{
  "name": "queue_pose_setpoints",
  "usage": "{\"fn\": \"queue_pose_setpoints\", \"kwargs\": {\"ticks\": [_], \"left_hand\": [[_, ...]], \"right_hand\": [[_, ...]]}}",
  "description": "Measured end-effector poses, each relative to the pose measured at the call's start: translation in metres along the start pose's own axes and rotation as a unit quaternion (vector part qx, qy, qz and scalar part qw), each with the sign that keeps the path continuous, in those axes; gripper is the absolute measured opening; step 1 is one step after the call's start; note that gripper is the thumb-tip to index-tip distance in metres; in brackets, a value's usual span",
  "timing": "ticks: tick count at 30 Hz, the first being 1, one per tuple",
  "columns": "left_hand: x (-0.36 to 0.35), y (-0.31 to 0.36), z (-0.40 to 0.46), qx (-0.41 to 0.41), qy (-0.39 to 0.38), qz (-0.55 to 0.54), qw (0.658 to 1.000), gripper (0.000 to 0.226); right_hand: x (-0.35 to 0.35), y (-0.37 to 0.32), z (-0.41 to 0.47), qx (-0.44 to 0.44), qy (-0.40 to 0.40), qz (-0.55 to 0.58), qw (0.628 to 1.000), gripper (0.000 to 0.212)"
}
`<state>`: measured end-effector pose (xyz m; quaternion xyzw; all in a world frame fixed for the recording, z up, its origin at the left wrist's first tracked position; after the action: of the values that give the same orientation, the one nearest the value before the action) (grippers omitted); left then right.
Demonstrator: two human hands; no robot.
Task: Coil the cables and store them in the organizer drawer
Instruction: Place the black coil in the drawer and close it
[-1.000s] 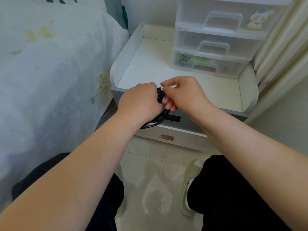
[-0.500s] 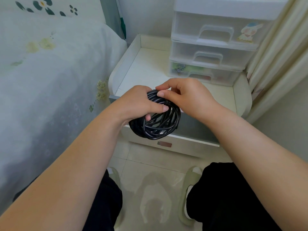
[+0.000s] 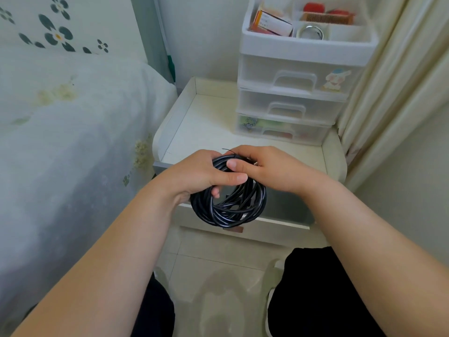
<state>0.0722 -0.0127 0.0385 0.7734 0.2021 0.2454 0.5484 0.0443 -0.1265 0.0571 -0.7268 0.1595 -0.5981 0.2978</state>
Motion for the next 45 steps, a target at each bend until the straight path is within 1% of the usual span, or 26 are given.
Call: {"fn": "queue_pose_setpoints", "kwargs": {"ticks": [2,3,5,6,7,9,12,14,15,18,19,22,25,29,33,34,35,36,37,38,39,40,41,42,43,45], "left_hand": [[0.003,0.003,0.003,-0.009,0.013,-0.007,1.000,0.021],[0.006,0.004,0.005,-0.012,0.026,-0.018,0.999,0.021],[0.015,0.005,0.010,-0.019,0.062,-0.051,0.997,0.023],[0.018,0.005,0.012,-0.024,0.080,-0.069,0.994,0.023],[0.021,0.006,0.013,-0.029,0.093,-0.084,0.992,0.023],[0.023,0.008,0.015,-0.038,0.110,-0.110,0.987,0.024],[0.027,0.010,0.014,-0.052,0.128,-0.177,0.974,0.025],[0.031,0.010,0.013,-0.054,0.134,-0.222,0.964,0.031],[0.034,0.009,0.012,-0.049,0.139,-0.242,0.959,0.034],[0.040,0.007,0.012,-0.047,0.136,-0.329,0.933,0.040],[0.039,0.006,0.013,-0.048,0.122,-0.368,0.921,0.044],[0.037,0.007,0.015,-0.064,0.079,-0.478,0.873,0.036],[0.035,0.013,0.015,-0.085,0.059,-0.542,0.834,0.026],[0.034,0.020,0.014,-0.106,0.052,-0.578,0.807,0.025],[0.032,0.025,0.017,-0.125,0.024,-0.609,0.783,0.023],[0.031,0.025,0.018,-0.130,0.011,-0.617,0.776,0.023],[0.030,0.026,0.017,-0.133,0.000,-0.624,0.770,0.023],[0.029,0.026,0.017,-0.132,-0.008,-0.628,0.767,0.023],[0.028,0.027,0.016,-0.129,-0.013,-0.632,0.764,0.024],[0.027,0.027,0.015,-0.123,-0.019,-0.637,0.760,0.025],[0.026,0.028,0.014,-0.117,-0.028,-0.646,0.754,0.024],[0.025,0.028,0.013,-0.109,-0.035,-0.655,0.747,0.023],[0.024,0.028,0.012,-0.098,-0.035,-0.660,0.744,0.021],[0.023,0.026,0.011,-0.084,-0.031,-0.659,0.747,0.020],[0.022,0.024,0.011,-0.068,-0.027,-0.656,0.751,0.020],[0.016,0.020,0.010,-0.034,-0.025,-0.653,0.756,0.021]], "right_hand": [[0.003,0.001,0.000,-0.023,0.008,-0.003,1.000,0.051],[0.008,0.003,0.002,-0.032,0.031,0.038,0.998,0.062],[0.026,0.012,0.005,-0.054,0.139,0.132,0.980,0.076],[0.040,0.020,0.007,-0.064,0.207,0.171,0.961,0.074],[0.054,0.030,0.008,-0.075,0.268,0.220,0.935,0.064],[0.077,0.057,0.017,-0.107,0.342,0.388,0.849,0.048],[0.097,0.072,0.040,-0.119,0.324,0.609,0.714,0.060],[0.109,0.072,0.053,-0.118,0.317,0.669,0.662,0.067],[0.113,0.072,0.058,-0.115,0.324,0.686,0.641,0.061],[0.119,0.075,0.066,-0.098,0.371,0.714,0.586,0.020],[0.118,0.076,0.067,-0.096,0.381,0.715,0.579,0.016],[0.109,0.080,0.066,-0.105,0.379,0.713,0.581,0.024],[0.097,0.080,0.057,-0.109,0.367,0.716,0.584,0.025],[0.083,0.073,0.041,-0.109,0.356,0.720,0.585,0.015],[0.071,0.060,0.022,-0.102,0.352,0.715,0.596,0.016],[0.069,0.059,0.016,-0.102,0.349,0.711,0.602,0.018],[0.066,0.055,0.011,-0.106,0.338,0.699,0.621,0.020],[0.061,0.050,0.007,-0.124,0.318,0.669,0.661,0.023],[0.056,0.045,0.003,-0.153,0.294,0.609,0.721,0.028],[0.052,0.040,-0.001,-0.180,0.269,0.507,0.799,0.042],[0.050,0.036,-0.004,-0.192,0.250,0.359,0.878,0.066],[0.051,0.028,-0.007,-0.176,0.235,0.185,0.938,0.091],[0.051,0.015,-0.010,-0.135,0.231,0.018,0.963,0.108],[0.052,-0.001,-0.015,-0.080,0.245,-0.122,0.959,0.115],[0.055,-0.018,-0.020,-0.016,0.268,-0.222,0.937,0.115],[0.061,-0.043,-0.027,0.113,0.306,-0.320,0.889,0.104]]}}
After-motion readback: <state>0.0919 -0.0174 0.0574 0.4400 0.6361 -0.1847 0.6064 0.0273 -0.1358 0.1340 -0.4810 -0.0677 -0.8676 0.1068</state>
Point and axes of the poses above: each hand's wrist, its own z-axis towards the middle knuckle, its own x-axis out of the back of the hand, y = z × x, the point moved 7 cm from there along z, towards the middle knuckle, and after that the axes turned 6 degrees about -y, right-handed, at the moved point
